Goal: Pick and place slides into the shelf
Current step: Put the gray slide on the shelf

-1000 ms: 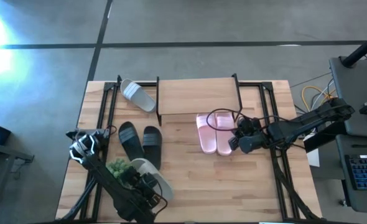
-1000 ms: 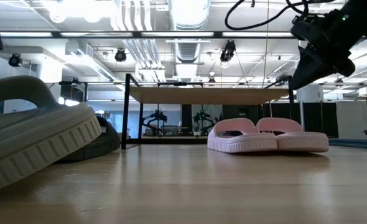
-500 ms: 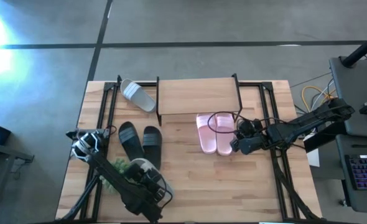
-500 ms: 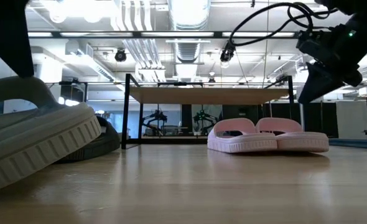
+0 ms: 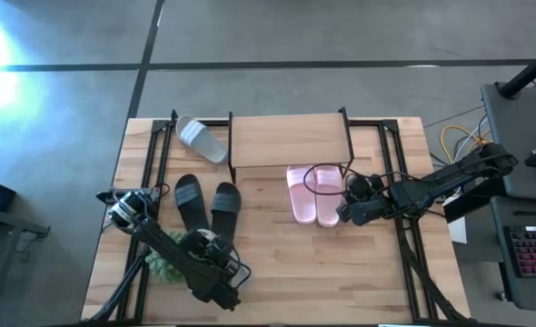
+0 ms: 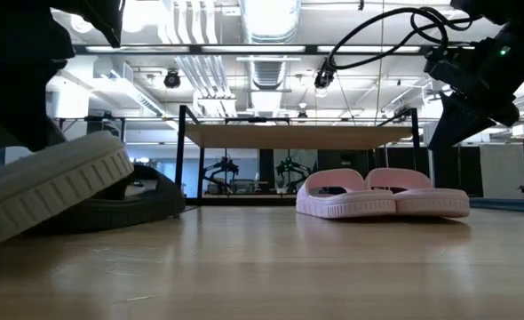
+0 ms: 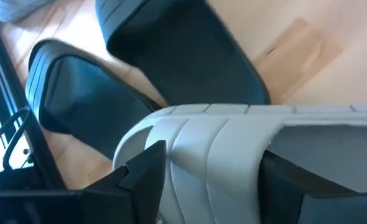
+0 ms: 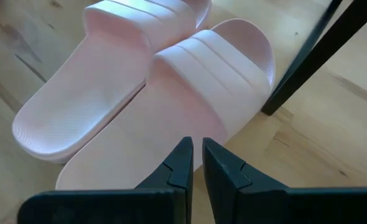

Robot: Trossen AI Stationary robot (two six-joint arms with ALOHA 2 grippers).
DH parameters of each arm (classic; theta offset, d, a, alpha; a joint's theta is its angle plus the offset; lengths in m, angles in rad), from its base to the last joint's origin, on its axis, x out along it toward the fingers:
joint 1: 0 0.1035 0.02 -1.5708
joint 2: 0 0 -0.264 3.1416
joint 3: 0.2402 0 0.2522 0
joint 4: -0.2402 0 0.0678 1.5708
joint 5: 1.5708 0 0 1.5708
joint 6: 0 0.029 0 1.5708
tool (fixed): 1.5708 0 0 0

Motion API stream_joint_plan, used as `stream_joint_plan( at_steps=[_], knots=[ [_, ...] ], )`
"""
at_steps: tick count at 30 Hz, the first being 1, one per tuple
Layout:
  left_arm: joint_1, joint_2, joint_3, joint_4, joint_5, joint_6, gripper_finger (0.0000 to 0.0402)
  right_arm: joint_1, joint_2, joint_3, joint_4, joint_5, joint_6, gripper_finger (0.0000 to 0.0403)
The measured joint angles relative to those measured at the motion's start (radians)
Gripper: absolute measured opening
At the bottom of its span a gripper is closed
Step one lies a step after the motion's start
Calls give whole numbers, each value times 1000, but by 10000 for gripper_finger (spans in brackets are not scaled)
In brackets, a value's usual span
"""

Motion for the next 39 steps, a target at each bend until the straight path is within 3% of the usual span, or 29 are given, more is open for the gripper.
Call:
stream_joint_plan(
  at_steps=[12,16,20,25,29,35,39],
  knots=[
    [8,0,5,-10,46,4,18,0,0,0,2,0,0,28],
    [15,-13,29,-10,41,28,5,0,0,0,2,-5,15,28],
    [29,-56,89,-31,-51,119,2,0,0,4,5,-7,26,28],
    [85,-130,160,-37,-221,417,1,0,0,12,7,-7,26,28],
    [187,-188,165,83,-324,754,1,0,0,13,6,-7,44,28],
    [354,-209,128,445,-299,1309,0,0,-1,14,7,-9,99,28],
    [433,-181,125,620,-237,1567,0,0,-6,14,9,-11,130,28]
  ],
)
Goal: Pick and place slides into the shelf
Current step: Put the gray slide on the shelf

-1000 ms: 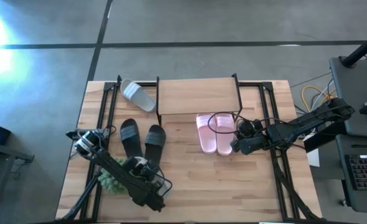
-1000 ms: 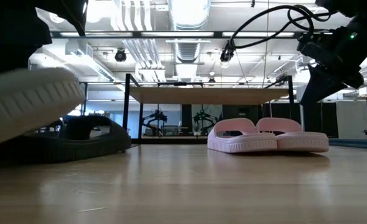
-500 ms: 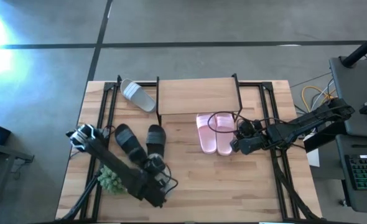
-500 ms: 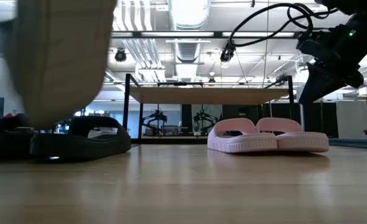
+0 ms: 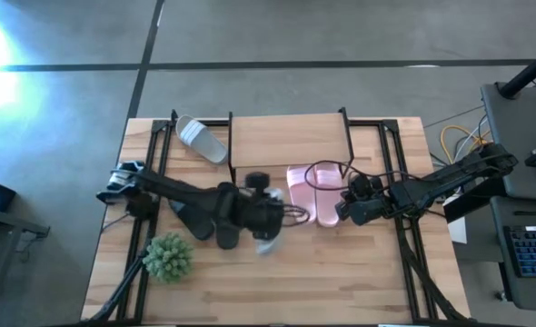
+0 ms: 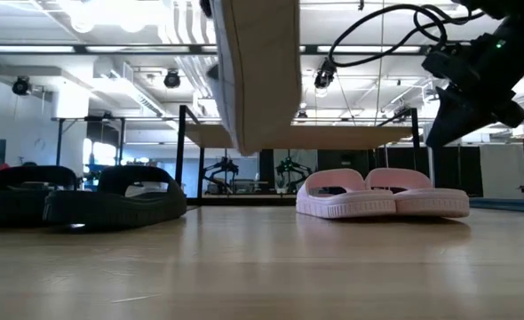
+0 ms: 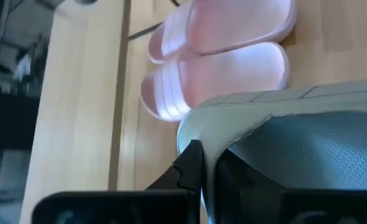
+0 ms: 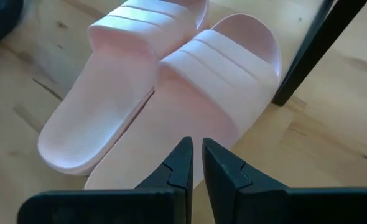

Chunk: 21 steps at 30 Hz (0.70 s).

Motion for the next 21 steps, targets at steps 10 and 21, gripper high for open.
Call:
stream_joint_plan(
  at_steps=[10,21],
  knots=[
    [95,27,-114,210,102,190,0,2,-11,0,16,-29,12,28],
    [105,72,-223,286,105,190,47,2,-16,0,17,-38,11,28]
  ],
)
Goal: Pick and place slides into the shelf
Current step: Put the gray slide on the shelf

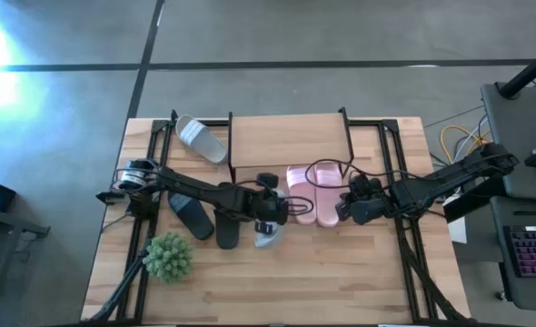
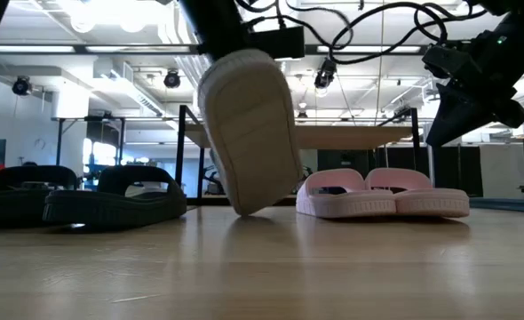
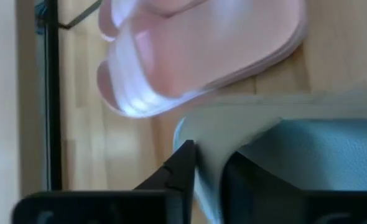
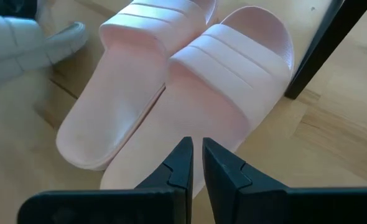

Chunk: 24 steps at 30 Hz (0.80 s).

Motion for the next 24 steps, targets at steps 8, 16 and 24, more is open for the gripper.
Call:
stream_joint_plan(
  at_steps=[8,16,24],
  knots=[
    [-2,31,9,100,-7,-2,116,0,0,0,2,-52,0,28],
    [-4,-21,7,-73,144,-172,150,0,0,0,2,-68,0,28],
    [-32,-94,39,-239,134,-398,151,0,0,20,3,-67,-25,28]
  ],
)
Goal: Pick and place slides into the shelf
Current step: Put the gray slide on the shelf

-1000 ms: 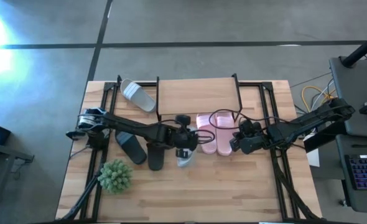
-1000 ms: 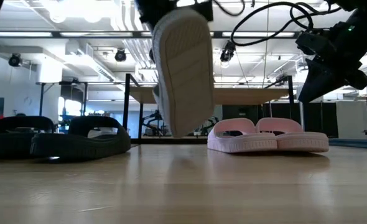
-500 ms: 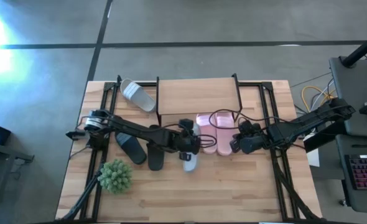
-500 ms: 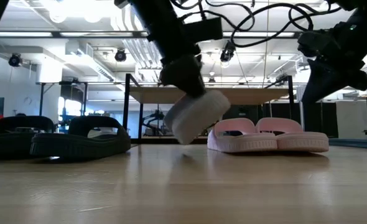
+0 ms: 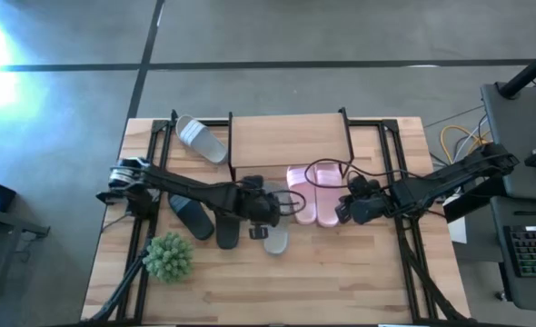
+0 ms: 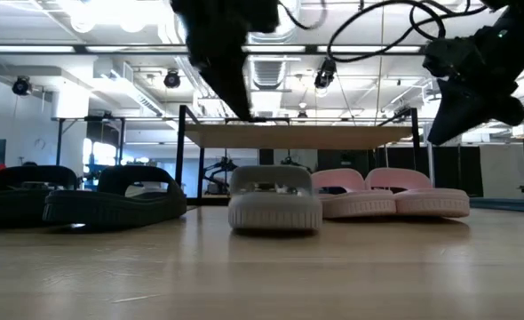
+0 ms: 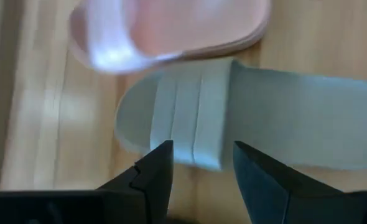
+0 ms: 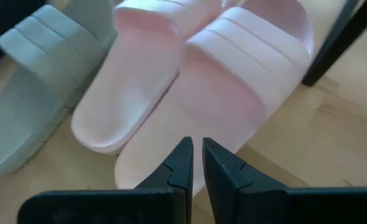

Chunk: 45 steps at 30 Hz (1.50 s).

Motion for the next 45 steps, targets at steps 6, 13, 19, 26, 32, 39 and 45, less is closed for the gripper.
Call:
stream_joint_plan(
  at_steps=[6,13,19,26,32,39,45],
  knots=[
    [-15,-119,-119,-36,8,-427,150,0,0,59,0,2,-94,28],
    [-62,-264,-293,-38,58,-734,150,-1,0,118,2,42,-173,28],
    [-223,-330,-303,-33,-57,-392,150,-7,1,127,-1,66,-187,28],
    [-271,-295,-338,-34,-56,-312,150,-9,2,125,-2,83,-180,28],
    [-264,-278,-338,-29,-61,-311,150,-9,2,123,-2,84,-176,28],
    [-222,-267,-335,132,-156,-193,150,-9,2,122,-2,84,-176,28],
    [-147,-170,-322,403,-117,14,150,-9,2,121,-2,81,-176,28]
  ],
)
